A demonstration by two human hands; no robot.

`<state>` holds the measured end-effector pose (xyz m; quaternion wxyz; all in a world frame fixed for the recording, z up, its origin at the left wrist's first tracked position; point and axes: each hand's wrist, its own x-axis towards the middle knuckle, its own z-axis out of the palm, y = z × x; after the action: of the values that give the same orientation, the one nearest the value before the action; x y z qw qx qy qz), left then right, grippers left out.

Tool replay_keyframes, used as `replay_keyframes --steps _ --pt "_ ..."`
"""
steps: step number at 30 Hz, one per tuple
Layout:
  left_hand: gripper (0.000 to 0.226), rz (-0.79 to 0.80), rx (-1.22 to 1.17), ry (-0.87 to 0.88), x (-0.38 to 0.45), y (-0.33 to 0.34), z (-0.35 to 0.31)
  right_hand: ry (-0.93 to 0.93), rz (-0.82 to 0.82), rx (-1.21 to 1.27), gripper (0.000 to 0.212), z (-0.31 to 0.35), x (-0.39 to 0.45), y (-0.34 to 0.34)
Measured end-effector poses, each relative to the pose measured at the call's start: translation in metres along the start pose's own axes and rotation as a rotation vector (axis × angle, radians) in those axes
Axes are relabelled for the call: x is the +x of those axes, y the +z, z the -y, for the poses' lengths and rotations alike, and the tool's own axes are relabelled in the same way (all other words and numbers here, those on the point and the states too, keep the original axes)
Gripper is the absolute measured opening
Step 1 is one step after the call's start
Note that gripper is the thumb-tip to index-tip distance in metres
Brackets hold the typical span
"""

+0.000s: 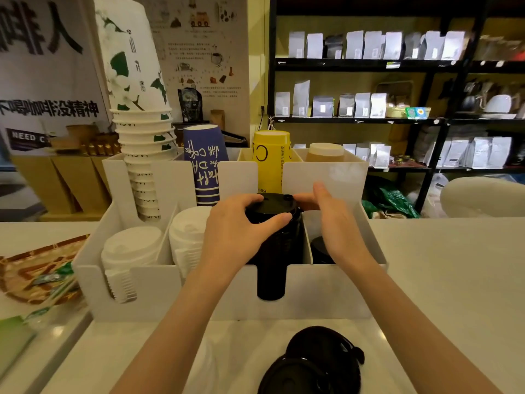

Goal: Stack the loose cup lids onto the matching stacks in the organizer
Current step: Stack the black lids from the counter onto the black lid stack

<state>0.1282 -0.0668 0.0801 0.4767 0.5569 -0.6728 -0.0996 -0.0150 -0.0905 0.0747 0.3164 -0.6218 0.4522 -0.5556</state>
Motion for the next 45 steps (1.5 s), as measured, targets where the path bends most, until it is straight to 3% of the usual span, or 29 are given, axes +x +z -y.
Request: replay_keyframes --steps 10,18,24,31,35,39,45 --pt "0.056 0.069 0.066 -0.004 0.001 -0.008 0.001 -0.096 -0.034 -0.091 0.050 -0.002 -0.007 0.003" --pt "0.057 -0.016 0.296 0.001 -0.007 0.005 -0.004 -0.057 0.056 -0.080 0.037 -0.001 -0.010 0.002" --pt "0.056 0.022 0.320 -0.001 -0.005 0.006 0.001 -0.061 0.127 -0.149 0.046 -0.001 -0.018 -0.002" --pt "0.053 0.021 0.348 -0.007 -0.011 0.015 0.005 -0.003 0.212 -0.123 0.028 0.005 -0.045 -0.014" --pt "0.054 -0.041 0.433 0.081 -0.023 0.021 0.011 -0.028 0.219 -0.194 0.037 0.009 -0.073 -0.023" --pt "0.056 0.046 0.426 0.082 -0.037 0.015 0.017 -0.074 0.270 -0.329 0.045 0.004 -0.107 -0.032" --pt "0.061 0.074 0.343 0.313 -0.095 -0.002 0.023 -0.044 0.334 -0.339 0.050 -0.007 -0.148 -0.042"
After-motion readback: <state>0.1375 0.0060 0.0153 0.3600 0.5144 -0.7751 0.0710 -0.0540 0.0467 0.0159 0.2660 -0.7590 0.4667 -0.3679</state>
